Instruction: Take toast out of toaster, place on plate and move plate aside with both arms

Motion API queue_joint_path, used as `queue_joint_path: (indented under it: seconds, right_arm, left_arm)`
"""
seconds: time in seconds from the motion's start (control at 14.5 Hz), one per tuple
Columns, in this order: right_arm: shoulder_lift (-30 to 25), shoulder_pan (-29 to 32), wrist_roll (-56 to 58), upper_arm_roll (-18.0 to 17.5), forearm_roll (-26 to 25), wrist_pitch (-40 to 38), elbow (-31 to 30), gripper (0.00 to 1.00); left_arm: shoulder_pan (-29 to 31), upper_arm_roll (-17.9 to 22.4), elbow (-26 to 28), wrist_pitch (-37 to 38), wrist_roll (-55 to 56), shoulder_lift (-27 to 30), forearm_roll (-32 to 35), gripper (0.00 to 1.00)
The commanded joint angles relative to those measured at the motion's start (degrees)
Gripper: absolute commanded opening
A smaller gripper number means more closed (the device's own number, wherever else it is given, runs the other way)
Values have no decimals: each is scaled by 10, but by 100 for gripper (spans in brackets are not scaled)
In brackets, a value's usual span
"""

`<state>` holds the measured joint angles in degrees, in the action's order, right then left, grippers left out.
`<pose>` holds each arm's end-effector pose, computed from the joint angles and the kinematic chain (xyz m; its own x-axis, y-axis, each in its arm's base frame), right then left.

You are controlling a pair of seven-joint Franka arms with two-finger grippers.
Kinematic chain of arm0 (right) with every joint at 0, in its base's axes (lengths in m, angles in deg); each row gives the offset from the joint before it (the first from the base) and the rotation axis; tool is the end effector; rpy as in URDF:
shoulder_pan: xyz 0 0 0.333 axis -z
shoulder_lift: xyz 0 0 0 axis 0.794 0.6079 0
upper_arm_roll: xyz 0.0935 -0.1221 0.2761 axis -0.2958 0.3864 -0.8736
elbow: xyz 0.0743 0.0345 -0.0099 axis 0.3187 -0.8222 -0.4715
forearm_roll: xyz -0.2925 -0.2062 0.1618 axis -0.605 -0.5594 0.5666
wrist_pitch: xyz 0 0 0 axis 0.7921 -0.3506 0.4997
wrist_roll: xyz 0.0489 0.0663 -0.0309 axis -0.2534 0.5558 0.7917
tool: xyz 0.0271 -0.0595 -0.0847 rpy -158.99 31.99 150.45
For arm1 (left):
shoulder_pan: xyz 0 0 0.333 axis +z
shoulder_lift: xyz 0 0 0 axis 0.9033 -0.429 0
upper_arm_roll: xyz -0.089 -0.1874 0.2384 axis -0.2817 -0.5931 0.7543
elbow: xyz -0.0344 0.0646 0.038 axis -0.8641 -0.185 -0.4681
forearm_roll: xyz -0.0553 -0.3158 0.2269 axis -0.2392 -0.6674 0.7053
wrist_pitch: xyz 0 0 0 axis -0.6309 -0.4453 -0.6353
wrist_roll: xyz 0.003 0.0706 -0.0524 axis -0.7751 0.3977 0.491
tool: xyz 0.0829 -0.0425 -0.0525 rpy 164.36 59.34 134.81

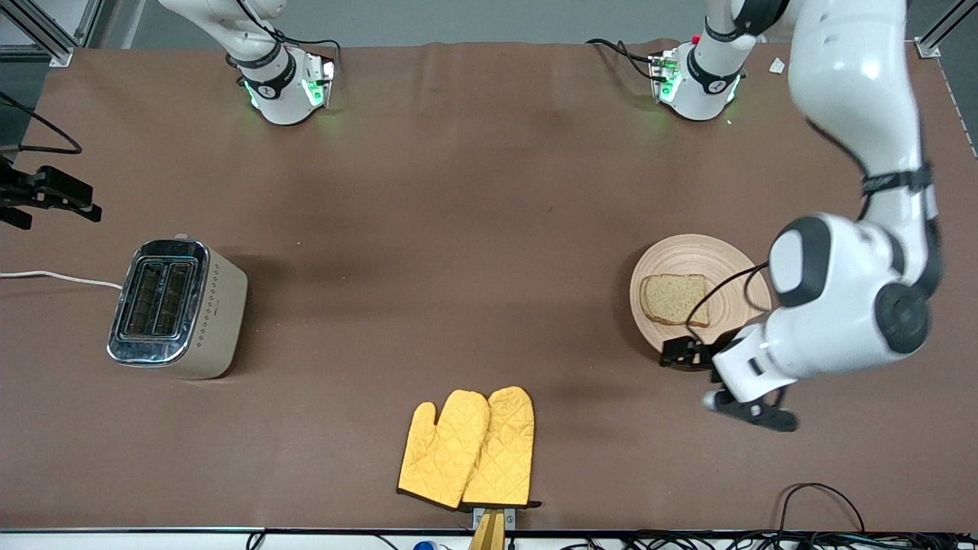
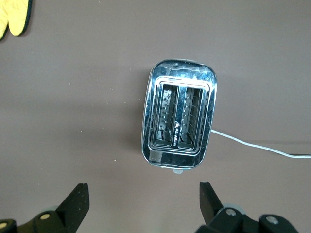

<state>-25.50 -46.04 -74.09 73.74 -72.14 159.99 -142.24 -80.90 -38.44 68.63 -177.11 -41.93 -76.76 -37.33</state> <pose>0.5672 -0.0456 0.6303 0.9942 0.1064 -0.0182 0.1062 -0.9943 -0.0073 0.7201 -0.1669 0.4678 0.9759 -0.2029 0.0808 -0.2145 -0.9599 0.1806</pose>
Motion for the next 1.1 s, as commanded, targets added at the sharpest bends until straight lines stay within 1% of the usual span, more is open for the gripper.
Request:
queue_joint_path:
  seconds: [0.0, 0.07, 0.28, 0.48, 0.55, 0.69, 0.89, 0.96, 1.03]
  right_arm:
    - [0, 3, -5, -3, 9, -28, 15, 100]
    - [0, 3, -5, -2, 8, -37, 15, 100]
    - [0, 2, -6, -3, 9, -38, 15, 100]
    - [-9, 3, -6, -2, 10, -44, 13, 100]
    - [-9, 3, -5, -2, 10, -45, 13, 100]
    - [-12, 2, -6, -3, 10, -50, 10, 100]
    - [-16, 1, -5, -4, 10, -58, 8, 100]
    - [-16, 1, -5, -4, 10, -58, 8, 100]
    - [-16, -1, -5, -5, 10, -59, 9, 100]
  left_arm:
    - [9, 6, 29, 66, 57, 88, 31, 100]
    - [10, 7, 31, 89, 72, 114, 34, 100]
    - [9, 4, 40, 148, 116, 177, 87, 100]
    - [5, 2, 86, 153, 146, 241, 112, 100]
    - [4, -3, 115, 146, 152, 269, 130, 100]
    - [6, -16, 181, 109, 156, 317, 154, 100]
    - [10, -18, 330, 12, 155, 406, 167, 100]
    - [11, -19, 350, 3, 150, 419, 167, 100]
    - [12, -18, 353, 3, 141, 420, 167, 100]
